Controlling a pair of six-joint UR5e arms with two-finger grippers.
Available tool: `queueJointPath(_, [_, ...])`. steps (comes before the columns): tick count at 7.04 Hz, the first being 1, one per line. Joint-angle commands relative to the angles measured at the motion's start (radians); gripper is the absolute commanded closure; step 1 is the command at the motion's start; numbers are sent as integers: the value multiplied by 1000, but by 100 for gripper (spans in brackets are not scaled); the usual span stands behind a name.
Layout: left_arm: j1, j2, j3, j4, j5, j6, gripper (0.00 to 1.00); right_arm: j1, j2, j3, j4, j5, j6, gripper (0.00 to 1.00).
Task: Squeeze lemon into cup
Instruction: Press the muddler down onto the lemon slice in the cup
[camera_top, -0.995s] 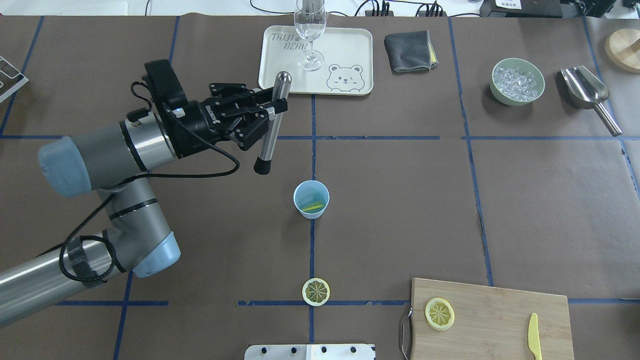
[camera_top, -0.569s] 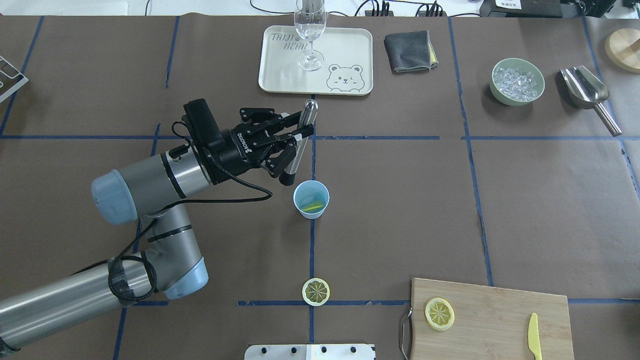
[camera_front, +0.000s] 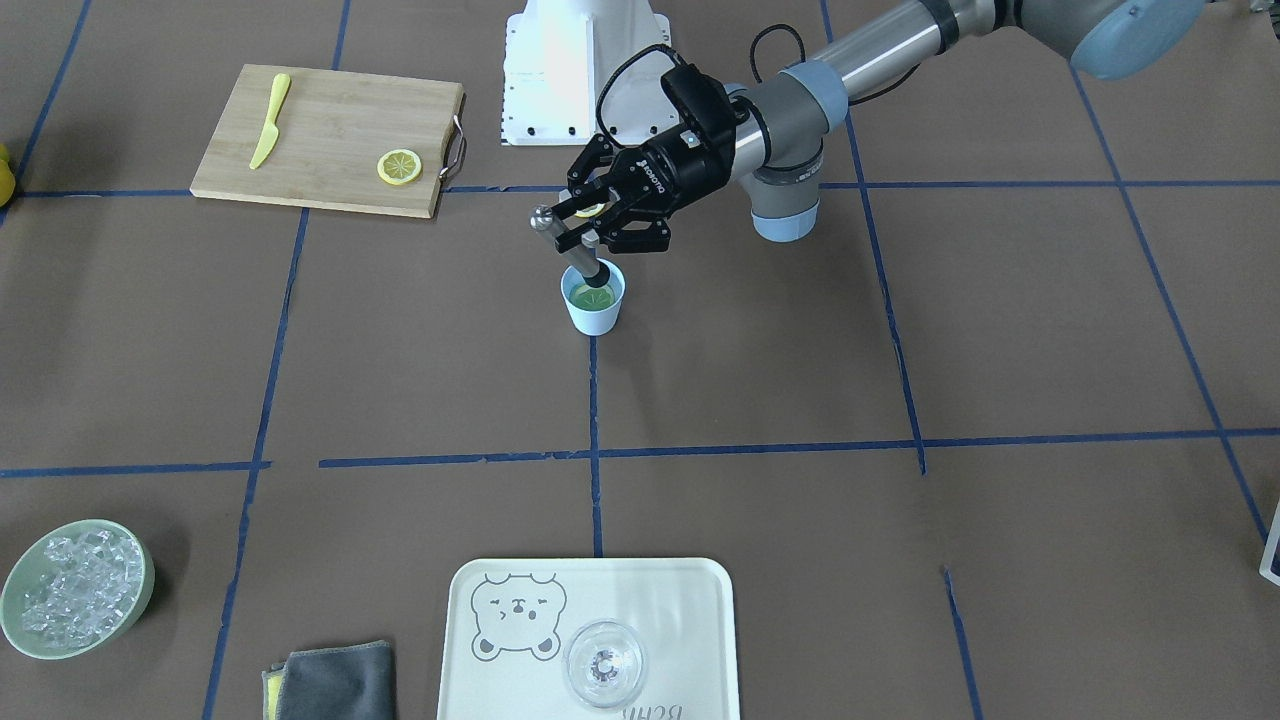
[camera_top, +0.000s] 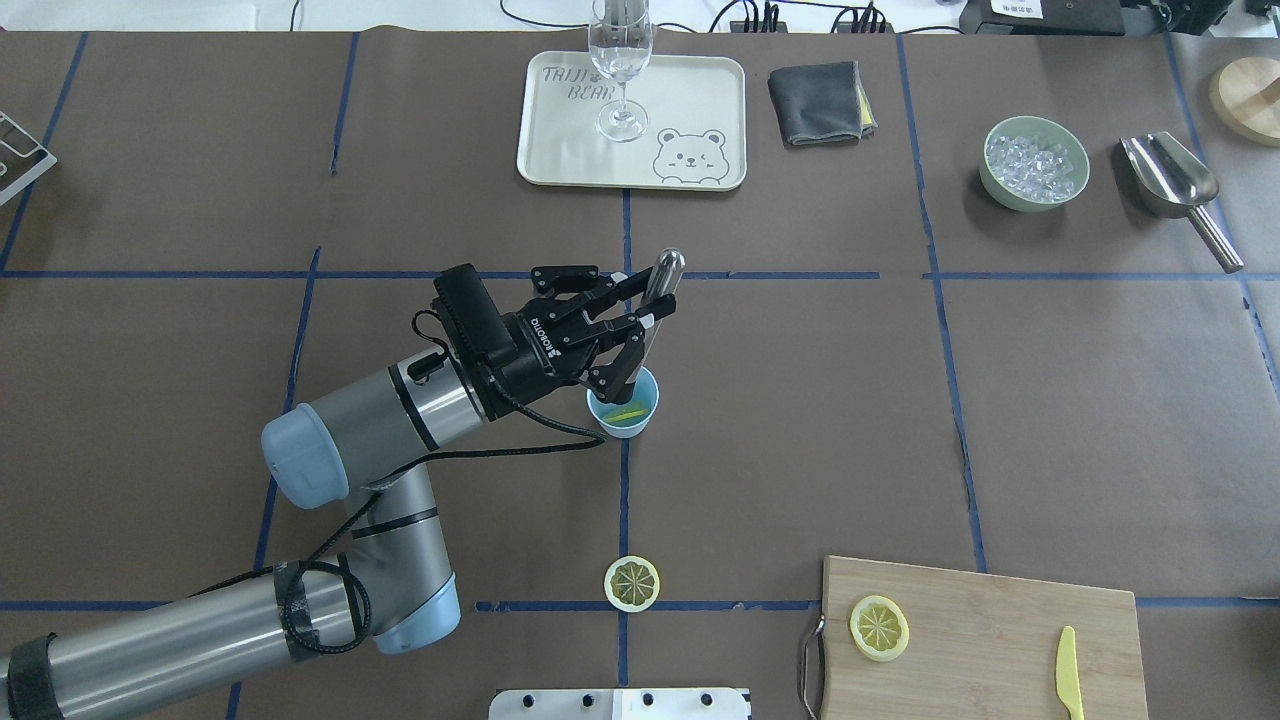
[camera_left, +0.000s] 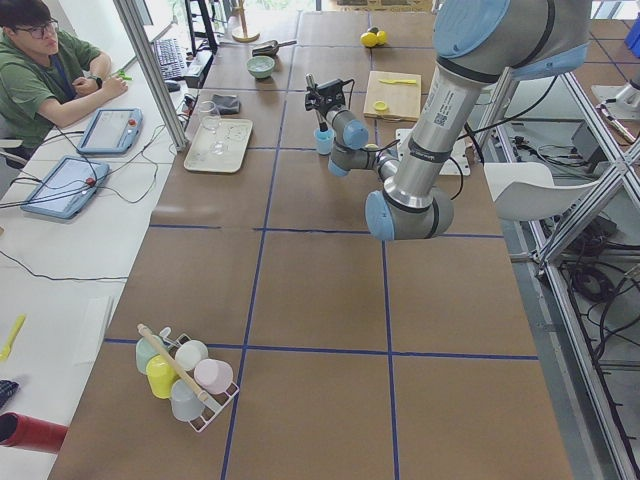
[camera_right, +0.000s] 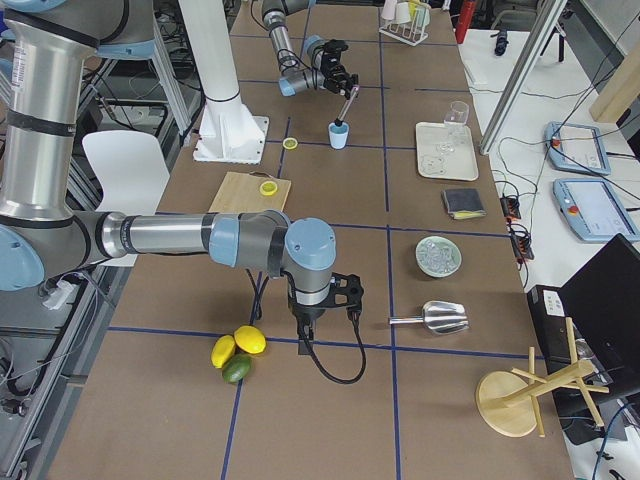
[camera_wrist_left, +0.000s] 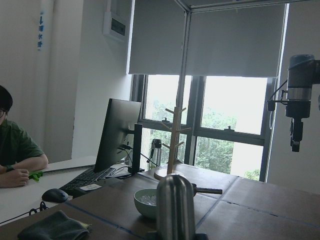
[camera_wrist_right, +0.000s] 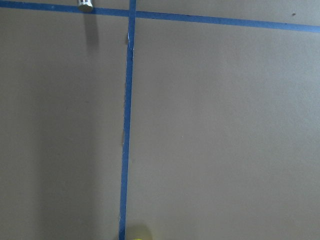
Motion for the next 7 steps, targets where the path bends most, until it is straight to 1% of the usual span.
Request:
queueJointPath(1, [4, -8, 40, 0, 24, 1, 100, 0, 1, -1, 0, 0, 1, 0])
queueJointPath(2, [21, -16, 79, 0, 44, 2, 100, 0, 2, -4, 0, 0, 2, 0])
queueJointPath(3, [36, -16, 98, 0, 61, 2, 100, 0, 4, -6, 0, 0, 1, 0])
queueJointPath(7, [44, -18, 89, 0, 75, 2, 100, 0, 5, -6, 0, 0, 2, 0])
